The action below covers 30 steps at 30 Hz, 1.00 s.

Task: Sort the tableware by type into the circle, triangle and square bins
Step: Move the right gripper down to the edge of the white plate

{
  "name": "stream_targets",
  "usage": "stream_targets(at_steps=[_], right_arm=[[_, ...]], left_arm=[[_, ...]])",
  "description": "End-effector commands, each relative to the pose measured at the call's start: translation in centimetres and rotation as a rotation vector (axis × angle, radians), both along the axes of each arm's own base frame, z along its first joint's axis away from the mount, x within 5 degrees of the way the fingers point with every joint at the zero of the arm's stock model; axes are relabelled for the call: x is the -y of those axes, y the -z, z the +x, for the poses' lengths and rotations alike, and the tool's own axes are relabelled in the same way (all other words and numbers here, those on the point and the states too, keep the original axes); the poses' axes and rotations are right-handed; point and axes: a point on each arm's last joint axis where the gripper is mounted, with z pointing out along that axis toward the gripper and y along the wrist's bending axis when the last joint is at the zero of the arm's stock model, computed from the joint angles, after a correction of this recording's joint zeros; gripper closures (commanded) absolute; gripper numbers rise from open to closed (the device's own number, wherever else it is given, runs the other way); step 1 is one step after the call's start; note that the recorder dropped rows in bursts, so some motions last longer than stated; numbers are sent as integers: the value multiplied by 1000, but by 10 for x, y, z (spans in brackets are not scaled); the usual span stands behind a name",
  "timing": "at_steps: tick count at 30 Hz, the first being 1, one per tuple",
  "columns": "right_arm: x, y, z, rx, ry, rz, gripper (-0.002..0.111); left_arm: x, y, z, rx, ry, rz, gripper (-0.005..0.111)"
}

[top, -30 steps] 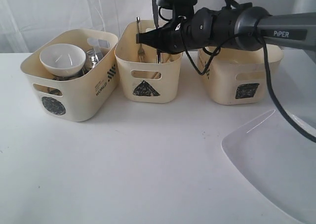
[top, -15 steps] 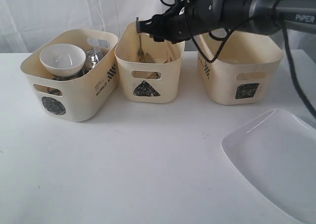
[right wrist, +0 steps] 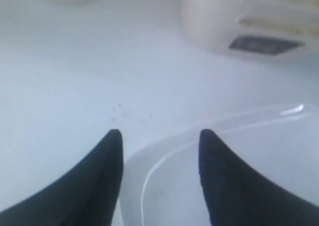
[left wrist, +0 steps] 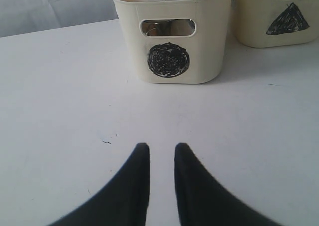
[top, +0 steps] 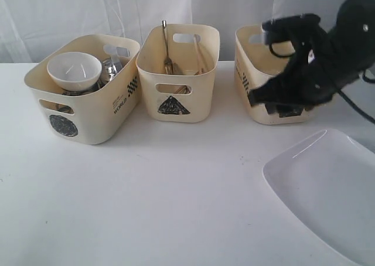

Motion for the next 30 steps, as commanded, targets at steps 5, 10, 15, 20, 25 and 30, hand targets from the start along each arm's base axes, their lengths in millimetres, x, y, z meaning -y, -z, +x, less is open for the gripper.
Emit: stream_targets(at_steps=[5, 10, 15, 20, 25, 30], right_arm=[[14, 35, -60, -107, 59, 7, 63], [25, 48, -98, -96, 82, -28, 63], [32, 44, -127, -100, 31, -82, 63], [22, 35, -144, -119, -173, -115, 62], [14, 37, -153, -186, -275, -151, 53], [8, 44, -150, -214, -342, -214, 52]], left_arm=[[0, 1, 0, -4, -4, -8, 81], [0, 1, 0, -4, -4, -8, 81], [0, 1, 0, -4, -4, -8, 81], [0, 1, 0, -4, -4, -8, 81], [0, 1, 0, -4, -4, -8, 81], [0, 1, 0, -4, -4, -8, 81]])
